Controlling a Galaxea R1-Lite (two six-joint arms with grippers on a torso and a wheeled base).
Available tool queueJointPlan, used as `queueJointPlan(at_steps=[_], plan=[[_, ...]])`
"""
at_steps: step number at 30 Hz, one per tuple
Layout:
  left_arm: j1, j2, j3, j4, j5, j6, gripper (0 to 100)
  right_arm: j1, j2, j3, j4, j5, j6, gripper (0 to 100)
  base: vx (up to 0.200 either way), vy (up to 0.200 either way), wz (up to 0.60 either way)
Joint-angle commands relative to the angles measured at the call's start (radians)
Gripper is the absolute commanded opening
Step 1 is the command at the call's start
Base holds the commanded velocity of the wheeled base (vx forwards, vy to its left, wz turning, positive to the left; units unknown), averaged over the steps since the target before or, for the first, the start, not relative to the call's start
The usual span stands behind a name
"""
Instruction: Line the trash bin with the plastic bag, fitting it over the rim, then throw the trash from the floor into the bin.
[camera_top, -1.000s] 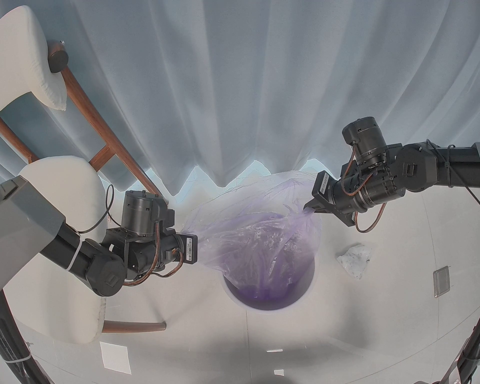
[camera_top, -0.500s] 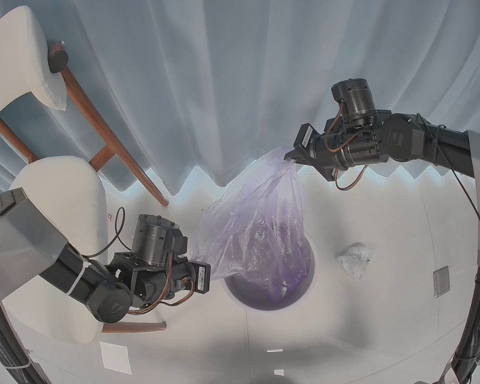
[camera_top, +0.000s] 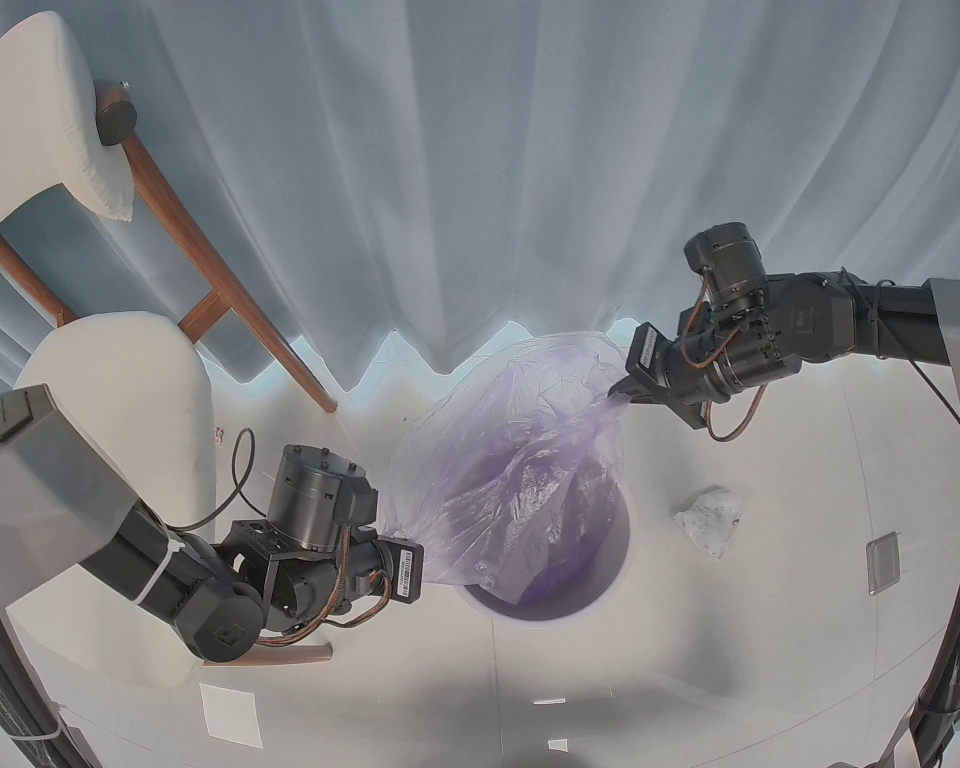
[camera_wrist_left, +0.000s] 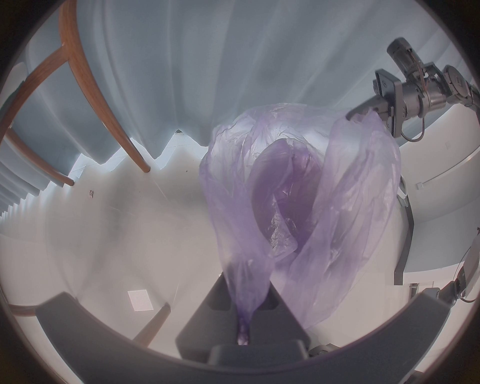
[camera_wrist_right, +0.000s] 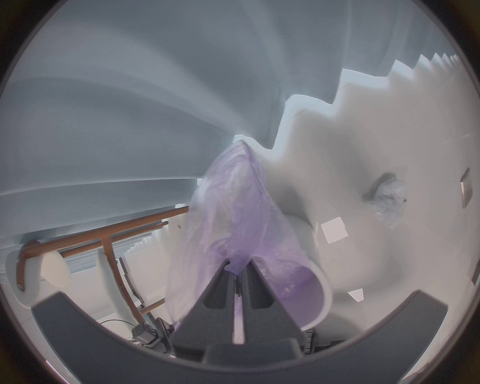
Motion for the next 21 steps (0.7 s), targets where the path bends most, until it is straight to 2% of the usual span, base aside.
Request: queueJointPlan(at_steps=[1, 7, 11, 15, 21], plan=[[-0.022, 0.028, -0.001, -0.001, 0.005, 0.0, 0, -0.07, -0.055, 0.103, -0.018, 0.017, -0.026, 0, 0.0, 0.0, 0.0], [-0.033, 0.063, -0.011, -0.004, 0.006, 0.002, 0, -0.127, -0.065, 0.183, -0.052, 0.04, -0.044, 0, 0.0, 0.0, 0.0], [-0.037, 0.108, -0.034, -0.065, 0.008, 0.005, 0, -0.172, -0.056, 0.282, -0.13, 0.041, -0.042, 0, 0.0, 0.0, 0.0], [-0.036, 0.146, -0.045, -0.111, 0.011, 0.005, 0, -0.179, -0.047, 0.347, -0.196, 0.041, -0.042, 0, 0.0, 0.0, 0.0], [-0.049, 0.143, -0.037, -0.11, 0.006, 0.005, 0, -0.179, -0.027, 0.42, -0.254, 0.04, -0.044, 0, 0.0, 0.0, 0.0]])
